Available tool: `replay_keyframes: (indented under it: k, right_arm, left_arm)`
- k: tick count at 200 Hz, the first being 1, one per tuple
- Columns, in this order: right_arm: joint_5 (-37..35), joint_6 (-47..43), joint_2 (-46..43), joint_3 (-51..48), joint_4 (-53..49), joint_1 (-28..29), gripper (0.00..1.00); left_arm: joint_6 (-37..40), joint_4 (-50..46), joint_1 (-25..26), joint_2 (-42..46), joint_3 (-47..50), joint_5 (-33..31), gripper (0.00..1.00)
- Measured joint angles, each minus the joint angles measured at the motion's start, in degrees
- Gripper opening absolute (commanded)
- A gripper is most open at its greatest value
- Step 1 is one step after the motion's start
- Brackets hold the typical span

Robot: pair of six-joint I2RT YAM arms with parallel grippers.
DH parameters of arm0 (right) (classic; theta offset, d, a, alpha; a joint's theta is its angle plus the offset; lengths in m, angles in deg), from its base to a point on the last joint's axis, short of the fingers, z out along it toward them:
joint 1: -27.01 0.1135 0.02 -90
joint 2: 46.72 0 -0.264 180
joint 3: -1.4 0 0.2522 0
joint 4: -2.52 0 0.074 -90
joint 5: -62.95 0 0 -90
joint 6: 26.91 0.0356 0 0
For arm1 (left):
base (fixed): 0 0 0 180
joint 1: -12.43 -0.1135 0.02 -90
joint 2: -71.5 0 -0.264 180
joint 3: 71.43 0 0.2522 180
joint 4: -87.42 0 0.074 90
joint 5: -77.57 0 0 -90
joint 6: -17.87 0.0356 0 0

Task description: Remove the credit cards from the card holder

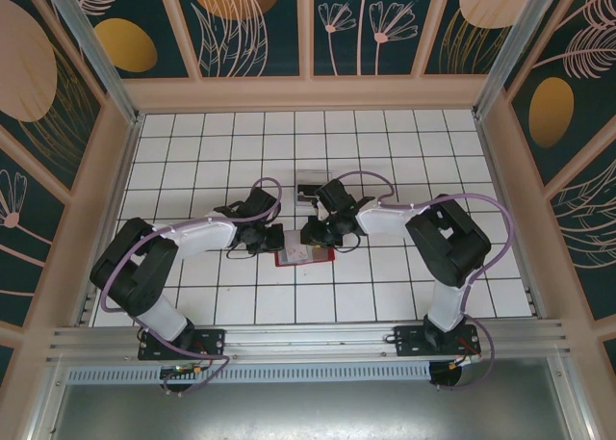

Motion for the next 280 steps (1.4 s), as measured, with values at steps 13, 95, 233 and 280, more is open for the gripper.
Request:
replay_keyframes:
  k: [13,95,233,280]
  right_arm:
    - [0.44,0.02,0.22,-0.13,0.52,-0.04,0.22]
    - [3.67,0.04,1.11,-1.09,3.54,-0.81,0.17]
    - [4.37,0.02,-1.57,-4.07,4.92,-2.89,0.07]
    - [3.8,-0.04,-3.48,-4.9,3.28,-3.98,0.07]
  left_arm:
    - [0.0,-0.04,0.0,-0.09,-0.07,0.0,0.12]
    - [0.0,-0.04,0.0,-0.44,-0.37,0.0,0.12]
    - [0.15,-0.61,0.26,-0.5,-0.7,-1.11,0.12]
    - [0.15,-0.61,0.26,-0.5,-0.7,-1.14,0.12]
